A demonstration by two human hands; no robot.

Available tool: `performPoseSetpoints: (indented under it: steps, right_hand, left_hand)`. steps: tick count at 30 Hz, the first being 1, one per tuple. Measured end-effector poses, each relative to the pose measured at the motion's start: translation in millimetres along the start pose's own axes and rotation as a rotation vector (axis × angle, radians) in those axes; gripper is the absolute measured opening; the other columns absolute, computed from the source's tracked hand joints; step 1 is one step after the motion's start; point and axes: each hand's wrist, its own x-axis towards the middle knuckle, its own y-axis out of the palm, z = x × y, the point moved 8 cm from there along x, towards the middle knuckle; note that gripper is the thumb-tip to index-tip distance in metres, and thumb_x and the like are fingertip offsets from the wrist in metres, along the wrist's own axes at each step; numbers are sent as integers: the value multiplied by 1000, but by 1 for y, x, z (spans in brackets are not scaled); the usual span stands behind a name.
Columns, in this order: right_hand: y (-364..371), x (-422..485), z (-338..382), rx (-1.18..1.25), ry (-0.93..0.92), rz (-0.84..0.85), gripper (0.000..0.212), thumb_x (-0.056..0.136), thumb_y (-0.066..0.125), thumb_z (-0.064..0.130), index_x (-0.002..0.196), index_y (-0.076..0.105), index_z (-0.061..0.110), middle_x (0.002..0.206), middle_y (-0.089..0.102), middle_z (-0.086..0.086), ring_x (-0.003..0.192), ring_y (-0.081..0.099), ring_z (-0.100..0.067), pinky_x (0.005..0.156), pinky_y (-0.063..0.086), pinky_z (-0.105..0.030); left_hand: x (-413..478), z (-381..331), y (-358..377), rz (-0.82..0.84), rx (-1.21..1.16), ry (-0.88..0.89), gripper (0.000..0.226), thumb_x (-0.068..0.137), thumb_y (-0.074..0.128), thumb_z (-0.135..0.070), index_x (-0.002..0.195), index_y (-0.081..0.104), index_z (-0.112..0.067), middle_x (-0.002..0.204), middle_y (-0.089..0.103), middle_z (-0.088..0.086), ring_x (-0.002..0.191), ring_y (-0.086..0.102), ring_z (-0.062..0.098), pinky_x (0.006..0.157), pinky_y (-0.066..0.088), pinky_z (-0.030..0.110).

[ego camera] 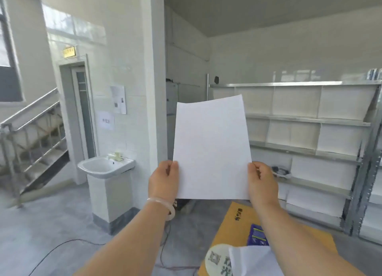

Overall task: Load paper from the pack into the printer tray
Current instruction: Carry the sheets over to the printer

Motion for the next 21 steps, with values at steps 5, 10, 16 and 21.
performPoseSetpoints:
  steps: [5, 10, 16, 21]
  right_hand:
    - [51, 1, 21, 108, -34, 128, 21, 95, 42, 27, 95, 60, 16, 84, 58, 9, 87, 55, -20, 75, 40, -32]
    - [118, -26, 48, 199, -89, 300, 21, 96, 41, 25, 96, 61, 17, 90, 60, 3, 86, 55, -18, 71, 38, -29]
    - [227, -117, 92, 268, -113, 613, 22, 96, 41, 29, 95, 58, 15, 83, 59, -1, 81, 53, -21, 75, 40, -32]
    - [298, -231, 158, 374, -151, 857, 23, 94, 46, 26, 93, 62, 11, 80, 62, -6, 82, 56, -30, 74, 42, -36]
  left_hand:
    - [3, 2, -54, -168, 3, -12, 23, 93, 45, -35, 96, 62, -21, 79, 64, -2, 74, 57, 20, 64, 41, 25]
    - [-16, 17, -128, -377, 90, -50, 23, 93, 46, -34, 97, 64, -20, 86, 65, 0, 77, 57, 21, 67, 39, 27]
    - [-73, 40, -263, -667, 219, -137, 23, 93, 45, -34, 98, 65, -23, 83, 67, -1, 79, 59, 22, 68, 43, 30]
    - [-150, 49, -387, -894, 327, -208, 23, 95, 44, -33, 95, 63, -21, 83, 65, -1, 79, 60, 21, 66, 41, 29]
